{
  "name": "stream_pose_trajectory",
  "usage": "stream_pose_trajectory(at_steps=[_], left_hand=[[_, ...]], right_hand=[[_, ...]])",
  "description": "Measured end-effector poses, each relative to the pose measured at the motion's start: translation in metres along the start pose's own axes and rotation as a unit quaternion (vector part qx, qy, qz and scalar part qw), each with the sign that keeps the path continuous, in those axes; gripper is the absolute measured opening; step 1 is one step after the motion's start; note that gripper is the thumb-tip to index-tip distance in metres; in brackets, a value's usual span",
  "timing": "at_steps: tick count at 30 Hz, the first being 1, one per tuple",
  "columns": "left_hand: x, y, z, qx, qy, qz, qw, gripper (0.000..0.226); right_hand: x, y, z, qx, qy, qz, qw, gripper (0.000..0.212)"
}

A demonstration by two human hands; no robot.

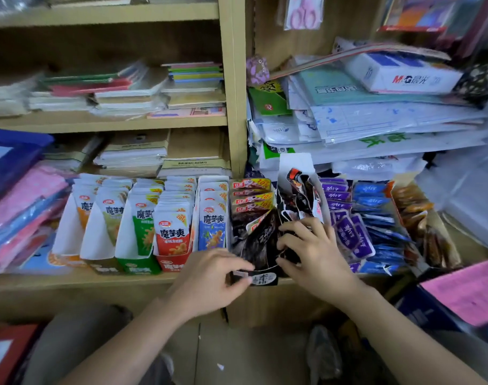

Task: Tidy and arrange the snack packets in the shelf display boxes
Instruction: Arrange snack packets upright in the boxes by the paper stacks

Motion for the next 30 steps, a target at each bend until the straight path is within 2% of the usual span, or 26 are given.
stream_pose_trajectory(at_steps=[2, 3, 6, 8, 10, 13, 16, 20, 23, 26, 28, 30], left_hand=[[-0.004, -0.01, -0.013, -0.079, -0.018, 0.016, 0.997, 0.014], [-0.005, -0.015, -0.023, -0.104, -0.035, 0.01, 0.994, 0.019], [-0.004, -0.014, -0.055, -0.074, -0.079, -0.016, 0.994, 0.044], [0.004, -0.014, -0.071, -0.073, -0.089, -0.04, 0.993, 0.033], [0.02, -0.022, -0.083, -0.122, -0.099, -0.082, 0.984, 0.016], [0.05, -0.025, -0.094, -0.163, -0.109, -0.059, 0.979, 0.012], [0.065, -0.02, -0.1, -0.17, -0.096, -0.035, 0.98, 0.018], [0.069, -0.023, -0.104, -0.201, -0.091, -0.025, 0.975, 0.023], [0.067, -0.018, -0.103, -0.191, -0.051, -0.039, 0.979, 0.017], [0.063, -0.013, -0.099, -0.16, -0.04, -0.028, 0.986, 0.01], [0.06, -0.013, -0.096, -0.142, -0.032, -0.038, 0.989, 0.019], [0.056, -0.01, -0.092, -0.123, -0.029, -0.052, 0.991, 0.032]], right_hand=[[0.001, -0.002, 0.0, -0.003, 0.005, -0.008, 1.0, 0.019], [0.002, -0.003, -0.002, -0.003, 0.006, -0.007, 1.0, 0.016], [0.004, -0.008, -0.012, -0.008, 0.023, -0.01, 1.0, 0.013], [0.004, -0.013, -0.022, -0.003, 0.039, -0.03, 0.999, 0.014], [0.0, -0.02, -0.036, 0.005, 0.051, -0.066, 0.997, 0.014], [-0.004, -0.024, -0.061, 0.025, 0.07, -0.097, 0.993, 0.023], [-0.002, -0.016, -0.073, 0.025, 0.085, -0.07, 0.994, 0.026], [0.004, -0.006, -0.071, 0.005, 0.056, 0.023, 0.998, 0.018], [0.003, -0.004, -0.071, 0.034, 0.059, 0.034, 0.997, 0.029], [0.0, -0.007, -0.072, 0.05, 0.066, 0.005, 0.997, 0.018], [-0.002, -0.011, -0.071, 0.041, 0.064, -0.029, 0.997, 0.015], [-0.004, -0.015, -0.068, 0.016, 0.082, -0.076, 0.994, 0.022]])
Point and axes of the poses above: each hand's wrist, its own z-axis away from the middle knuckle, its own y-axis out of the palm, x = y × z, the point moved 3 cm from there along -z, towards the middle knuckle, and after that the axes turned 4 degrees about x, right-handed, at the moved point
